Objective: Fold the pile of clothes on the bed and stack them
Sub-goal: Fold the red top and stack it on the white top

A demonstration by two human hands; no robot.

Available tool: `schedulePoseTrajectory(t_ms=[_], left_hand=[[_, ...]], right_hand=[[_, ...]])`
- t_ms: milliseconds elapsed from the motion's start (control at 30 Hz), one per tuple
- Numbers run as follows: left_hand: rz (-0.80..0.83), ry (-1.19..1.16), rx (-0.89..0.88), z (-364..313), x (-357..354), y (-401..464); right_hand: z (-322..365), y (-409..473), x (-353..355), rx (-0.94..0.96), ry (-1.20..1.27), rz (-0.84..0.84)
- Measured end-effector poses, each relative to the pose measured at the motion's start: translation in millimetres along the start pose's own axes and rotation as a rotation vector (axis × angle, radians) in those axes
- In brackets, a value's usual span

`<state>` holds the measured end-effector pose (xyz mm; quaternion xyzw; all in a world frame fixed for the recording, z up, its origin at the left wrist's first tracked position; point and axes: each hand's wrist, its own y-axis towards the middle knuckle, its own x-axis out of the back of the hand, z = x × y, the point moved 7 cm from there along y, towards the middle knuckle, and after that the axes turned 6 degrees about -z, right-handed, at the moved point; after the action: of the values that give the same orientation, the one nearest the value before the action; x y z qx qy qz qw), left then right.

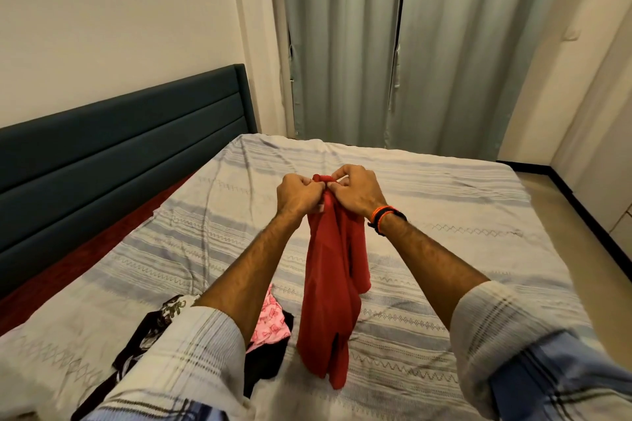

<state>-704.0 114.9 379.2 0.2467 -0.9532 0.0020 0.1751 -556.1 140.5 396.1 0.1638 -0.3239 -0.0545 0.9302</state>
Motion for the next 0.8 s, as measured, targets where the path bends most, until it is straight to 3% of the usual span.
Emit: schedulePoseTrajectory(t_ms=[167,400,600,800], left_hand=[[0.001,-0.045,0.014,-0.4,-1.4,-2.7],[-0.010,-0.081,0.004,-1.1,0.1,-5.3],[0.034,-0.134,0.051,0.1,-1.5,-5.0],[0.240,-0.120,0.046,-2.6,-10.1,-11.6]], right_hand=[[-0.2,-2.7,2.5,-0.028,-0.058,-0.137],[1.9,-3.9,6.9,-0.001,-0.037,-0.167],[3.0,-6.9,3.0,0.069,0.068,-0.021],[1.0,-4.7,-2.4,0.105,-0.071,0.040]])
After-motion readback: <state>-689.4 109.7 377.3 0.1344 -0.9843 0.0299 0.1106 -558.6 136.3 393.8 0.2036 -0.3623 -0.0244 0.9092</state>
